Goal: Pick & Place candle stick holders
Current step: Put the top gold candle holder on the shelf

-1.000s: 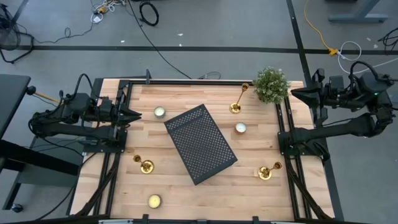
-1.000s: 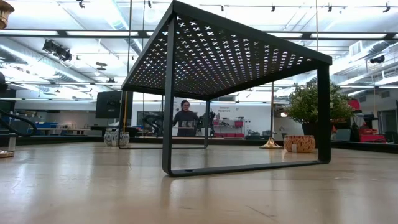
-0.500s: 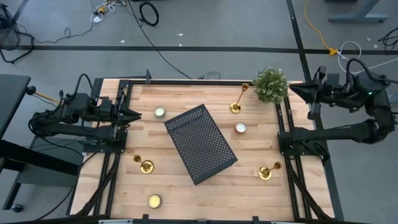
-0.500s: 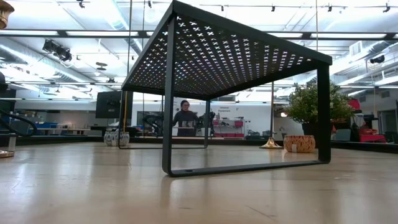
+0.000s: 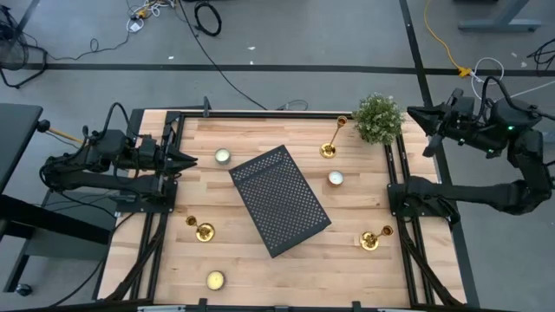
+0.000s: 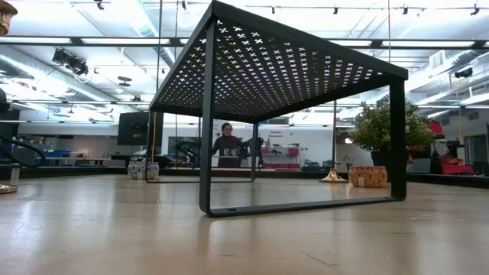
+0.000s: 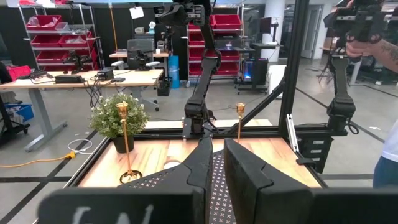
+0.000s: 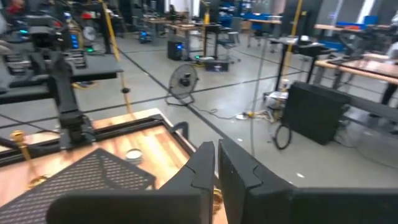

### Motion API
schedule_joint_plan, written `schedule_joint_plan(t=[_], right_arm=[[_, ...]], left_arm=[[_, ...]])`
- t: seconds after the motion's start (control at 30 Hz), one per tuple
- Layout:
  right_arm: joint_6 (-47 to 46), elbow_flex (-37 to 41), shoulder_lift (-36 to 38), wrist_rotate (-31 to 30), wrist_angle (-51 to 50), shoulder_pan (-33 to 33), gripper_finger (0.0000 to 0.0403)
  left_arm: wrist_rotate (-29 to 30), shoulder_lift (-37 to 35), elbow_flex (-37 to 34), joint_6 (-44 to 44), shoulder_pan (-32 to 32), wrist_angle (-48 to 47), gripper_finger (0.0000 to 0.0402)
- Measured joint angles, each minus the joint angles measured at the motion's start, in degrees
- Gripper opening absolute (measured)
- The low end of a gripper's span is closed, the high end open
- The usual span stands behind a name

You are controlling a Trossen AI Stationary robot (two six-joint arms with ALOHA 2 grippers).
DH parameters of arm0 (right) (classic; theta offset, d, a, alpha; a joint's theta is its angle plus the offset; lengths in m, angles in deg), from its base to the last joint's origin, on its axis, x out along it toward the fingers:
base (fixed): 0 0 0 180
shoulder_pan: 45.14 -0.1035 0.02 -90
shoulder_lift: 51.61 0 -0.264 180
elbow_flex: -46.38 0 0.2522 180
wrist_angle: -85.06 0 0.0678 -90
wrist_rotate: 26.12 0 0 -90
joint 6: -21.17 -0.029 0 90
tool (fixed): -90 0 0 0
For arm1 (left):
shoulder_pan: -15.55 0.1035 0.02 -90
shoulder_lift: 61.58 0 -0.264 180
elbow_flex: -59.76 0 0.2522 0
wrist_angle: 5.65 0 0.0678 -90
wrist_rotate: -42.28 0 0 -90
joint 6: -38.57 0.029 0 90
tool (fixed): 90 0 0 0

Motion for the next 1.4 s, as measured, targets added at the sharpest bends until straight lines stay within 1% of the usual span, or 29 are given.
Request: schedule_joint_plan(t=[0.27, 0.47, 0.8, 1.07, 1.4], right_arm=[[1.3, 0.0, -0.8, 0.0, -0.6, 6.3, 0.0024], [3.5, 0.0, -1.9, 0.0, -2.2, 9.0, 0.0024], [3.5, 0.0, -2.3, -0.1, -2.8, 9.2, 0.0024], [3.5, 0.0, -2.6, -0.1, -5.7, 9.2, 0.0024], [3.5, 0.0, -6.3, 0.0, -6.8, 9.2, 0.0024]], left_arm=[[0.0, 0.0, 0.0, 0.0, 0.0, 0.0, 0.0046], [0.0, 0.0, 0.0, 0.0, 0.0, 0.0, 0.0046], [0.0, 0.0, 0.0, 0.0, 0.0, 0.0, 0.0046], [0.0, 0.0, 0.0, 0.0, 0.0, 0.0, 0.0046], [0.0, 0.0, 0.0, 0.0, 0.0, 0.0, 0.0046]])
